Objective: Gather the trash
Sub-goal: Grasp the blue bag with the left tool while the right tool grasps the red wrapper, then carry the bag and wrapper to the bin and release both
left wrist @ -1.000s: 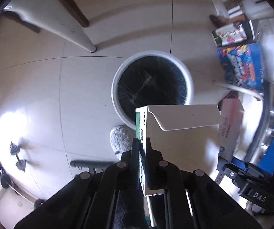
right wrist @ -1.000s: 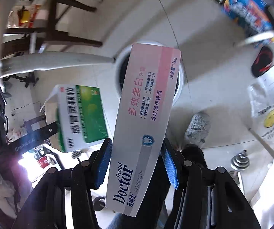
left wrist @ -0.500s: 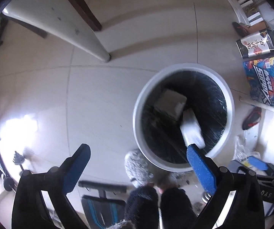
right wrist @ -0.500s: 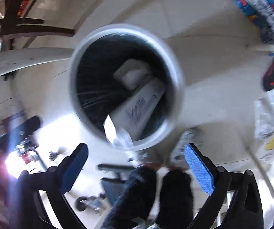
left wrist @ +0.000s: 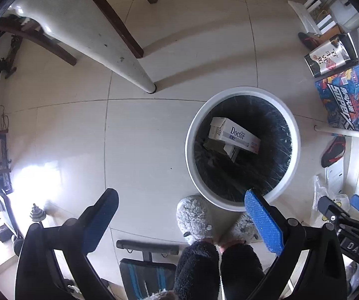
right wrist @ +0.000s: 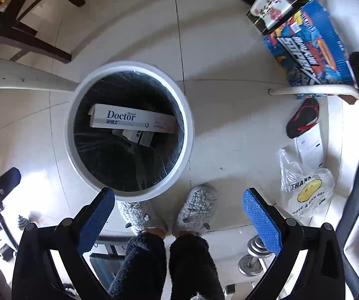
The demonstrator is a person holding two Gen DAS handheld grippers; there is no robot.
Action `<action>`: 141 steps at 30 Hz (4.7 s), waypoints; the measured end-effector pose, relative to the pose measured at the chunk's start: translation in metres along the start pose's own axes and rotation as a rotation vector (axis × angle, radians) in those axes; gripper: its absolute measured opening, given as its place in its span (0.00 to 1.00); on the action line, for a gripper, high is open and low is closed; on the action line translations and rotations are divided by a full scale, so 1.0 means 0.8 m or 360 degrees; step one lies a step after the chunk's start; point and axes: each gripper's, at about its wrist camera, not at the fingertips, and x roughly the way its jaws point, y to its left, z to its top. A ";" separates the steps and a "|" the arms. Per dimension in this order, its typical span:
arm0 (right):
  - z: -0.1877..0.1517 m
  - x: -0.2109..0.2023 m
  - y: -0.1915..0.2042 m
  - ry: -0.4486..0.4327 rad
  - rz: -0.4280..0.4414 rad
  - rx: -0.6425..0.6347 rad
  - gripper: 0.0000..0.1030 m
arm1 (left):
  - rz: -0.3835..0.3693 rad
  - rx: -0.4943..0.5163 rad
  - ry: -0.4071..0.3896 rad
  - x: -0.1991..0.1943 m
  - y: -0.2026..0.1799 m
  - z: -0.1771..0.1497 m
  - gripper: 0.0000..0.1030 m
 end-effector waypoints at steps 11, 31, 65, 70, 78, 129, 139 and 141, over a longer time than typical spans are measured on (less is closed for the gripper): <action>-0.044 -0.130 -0.001 -0.0146 0.0036 0.0006 1.00 | -0.0077 -0.0030 -0.0014 -0.104 0.002 -0.038 1.00; -0.123 -0.483 -0.020 -0.0281 0.0283 0.0152 0.97 | -0.0112 0.0128 -0.0360 -0.433 0.014 -0.053 1.00; 0.288 -0.557 -0.345 -0.0294 0.0321 0.0366 1.00 | -0.0079 0.0152 0.0027 -0.385 -0.280 0.315 0.76; 0.379 -0.556 -0.272 -0.0302 0.0258 0.0073 1.00 | -0.0167 0.0019 0.0081 -0.378 -0.247 0.331 0.76; 0.452 -0.503 -0.203 -0.0143 0.0042 -0.0127 0.86 | -0.0185 0.0034 0.0006 -0.388 -0.255 0.333 0.39; 0.096 -0.649 -0.108 -0.0660 0.0614 0.0035 0.30 | -0.0241 0.0106 -0.0546 -0.521 -0.080 0.088 0.06; -0.037 -0.522 -0.042 -0.0462 0.0684 0.0158 0.01 | -0.0343 0.0060 -0.0209 -0.365 -0.031 -0.003 0.06; -0.045 -0.478 -0.033 -0.0406 0.0677 0.0175 0.01 | -0.0361 0.0011 -0.0096 -0.297 -0.029 -0.004 0.07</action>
